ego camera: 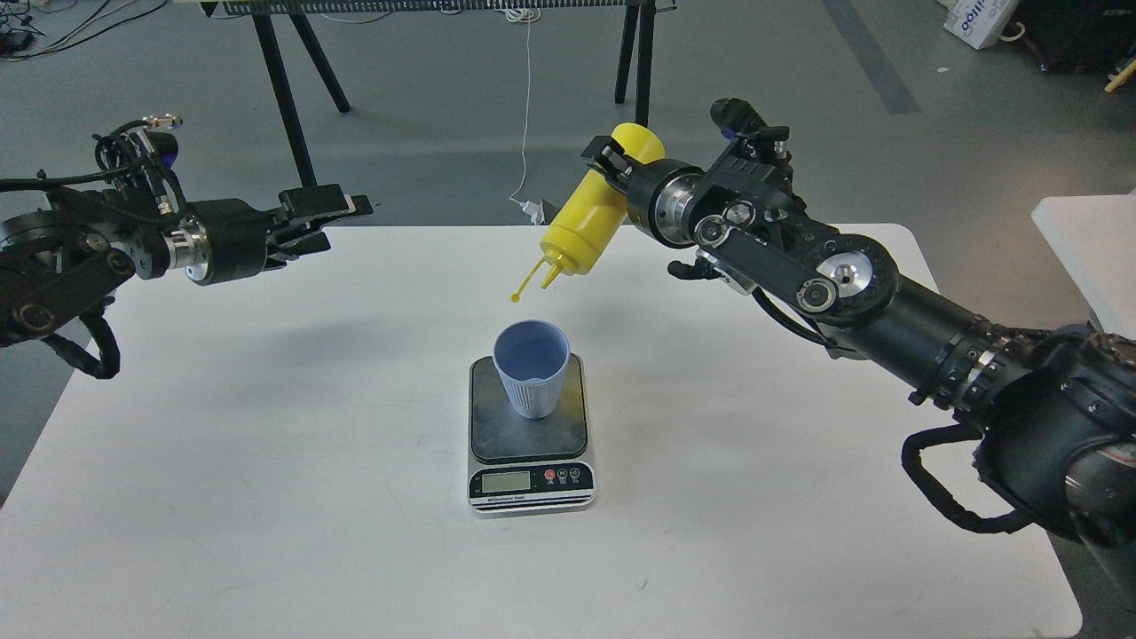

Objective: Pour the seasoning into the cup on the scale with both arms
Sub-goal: 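Raise the yellow bottle upright away from the cup, then lower the yellow bottle back onto the table with the right gripper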

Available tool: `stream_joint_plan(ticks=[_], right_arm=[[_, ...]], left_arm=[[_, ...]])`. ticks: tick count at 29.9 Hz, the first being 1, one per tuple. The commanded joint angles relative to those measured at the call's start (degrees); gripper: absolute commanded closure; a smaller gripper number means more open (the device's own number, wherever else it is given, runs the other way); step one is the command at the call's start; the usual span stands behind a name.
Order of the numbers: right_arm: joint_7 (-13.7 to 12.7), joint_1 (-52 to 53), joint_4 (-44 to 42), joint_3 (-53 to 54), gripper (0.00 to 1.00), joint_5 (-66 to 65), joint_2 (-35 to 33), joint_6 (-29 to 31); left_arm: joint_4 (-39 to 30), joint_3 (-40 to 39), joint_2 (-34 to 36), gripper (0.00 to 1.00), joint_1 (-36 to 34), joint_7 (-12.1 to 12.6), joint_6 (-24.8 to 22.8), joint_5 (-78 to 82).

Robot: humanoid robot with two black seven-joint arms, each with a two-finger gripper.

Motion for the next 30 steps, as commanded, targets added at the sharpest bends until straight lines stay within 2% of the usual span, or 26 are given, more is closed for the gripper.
stream_joint_plan(ticks=[1,4,8,12,14,16,21,26,30], right_arm=[[-0.5,-0.5,0.0,12.9,0.98,1.9,0.0,0.0],[-0.9,-0.6,0.0,22.9,0.98,11.1,0.0,0.3],[-3.0,-0.9,-0.1,31.7,0.96,30.2,-0.4,0.4],[-3.2,-6.4,0.0,36.9,0.96,47.2,-6.8,0.6],[-4.4,-9.7,-0.1,40.5,0.96,53.2,-9.5,2.2],[-5.7,-14.4,-0.2,43.5,0.96,57.5,-11.8,5.8],[-5.7,-28.0,0.3,48.9,0.96,64.6,-15.1,15.2],[-5.7,-40.7,1.4,48.6,0.96,68.6,-15.7,26.4],[-5.7,-47.5,1.8,48.0,0.95,68.6,-14.9,30.7]], left_arm=[[0.0,0.2,0.2,0.01,0.0,0.0,0.0,0.0],[0.0,0.2,0.3,0.01,-0.1,0.0,0.0,0.0],[0.0,0.0,0.4,0.01,-0.1,0.0,0.0,-0.2],[0.0,0.0,0.3,0.01,-0.1,0.0,0.0,-1.0],[0.0,0.0,0.1,0.01,-0.1,0.0,0.0,-1.0],[0.0,0.0,-0.2,0.01,0.0,0.0,0.0,-1.0],[0.0,0.0,-0.5,0.01,0.0,0.0,0.0,-0.9],[0.0,0.0,-0.6,0.01,0.3,0.0,0.0,-0.9],[0.0,0.2,-0.5,0.01,0.4,0.0,0.0,-0.9]])
